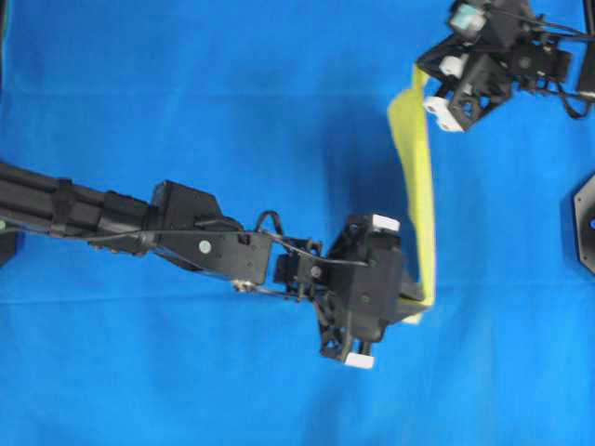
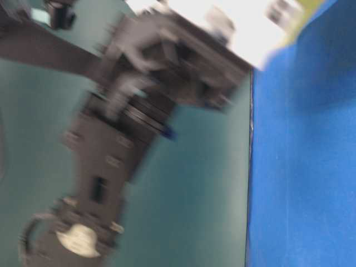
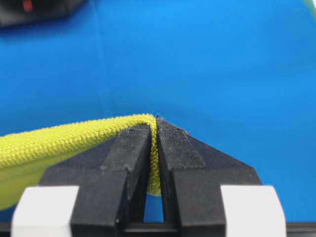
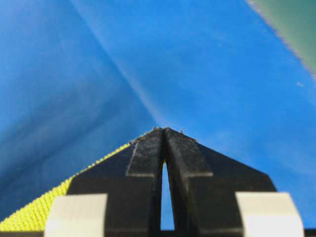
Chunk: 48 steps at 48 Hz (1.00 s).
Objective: Fold the yellow towel.
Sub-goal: 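Lift the strip and rotate it vertical, left gripper swinging down, then lay the strip down, release, and pull both grippers outward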
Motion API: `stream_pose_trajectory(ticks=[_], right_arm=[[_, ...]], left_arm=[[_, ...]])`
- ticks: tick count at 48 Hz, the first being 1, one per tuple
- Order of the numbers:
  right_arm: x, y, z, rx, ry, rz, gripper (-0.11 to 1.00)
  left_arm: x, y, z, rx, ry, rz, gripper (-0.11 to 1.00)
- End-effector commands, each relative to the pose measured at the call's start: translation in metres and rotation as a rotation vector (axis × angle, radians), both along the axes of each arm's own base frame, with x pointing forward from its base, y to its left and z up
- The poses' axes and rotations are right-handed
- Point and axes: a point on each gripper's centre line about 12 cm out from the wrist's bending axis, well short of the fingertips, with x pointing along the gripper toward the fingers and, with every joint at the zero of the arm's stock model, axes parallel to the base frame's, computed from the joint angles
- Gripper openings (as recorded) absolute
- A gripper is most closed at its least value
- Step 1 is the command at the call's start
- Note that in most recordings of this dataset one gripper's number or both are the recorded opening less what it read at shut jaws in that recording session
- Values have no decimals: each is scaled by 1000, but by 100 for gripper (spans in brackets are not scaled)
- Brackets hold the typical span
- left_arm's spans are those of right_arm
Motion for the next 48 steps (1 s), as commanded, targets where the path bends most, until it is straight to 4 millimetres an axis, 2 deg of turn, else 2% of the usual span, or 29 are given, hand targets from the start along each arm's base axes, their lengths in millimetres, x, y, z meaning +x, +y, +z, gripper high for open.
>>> stream_pose_trajectory(ticks=[1,13,20,27,48], right_arm=[[13,-13,4,-10,-60,0,2],[65,-18,-14,5,-88,74,2],[90,-18,-17,5,-87,100,2],[101,-16,-19,1,-85,119,2],[102,-13,-21,-5,-80,136,2]], left_arm=[[-17,-21,15,-47,-53,-27,3],[-73,-16,-16,-146,18,18,3],[-92,-16,-26,-171,41,24,3],[-96,-19,-27,-170,45,17,3],[-91,-18,-24,-168,39,19,3]])
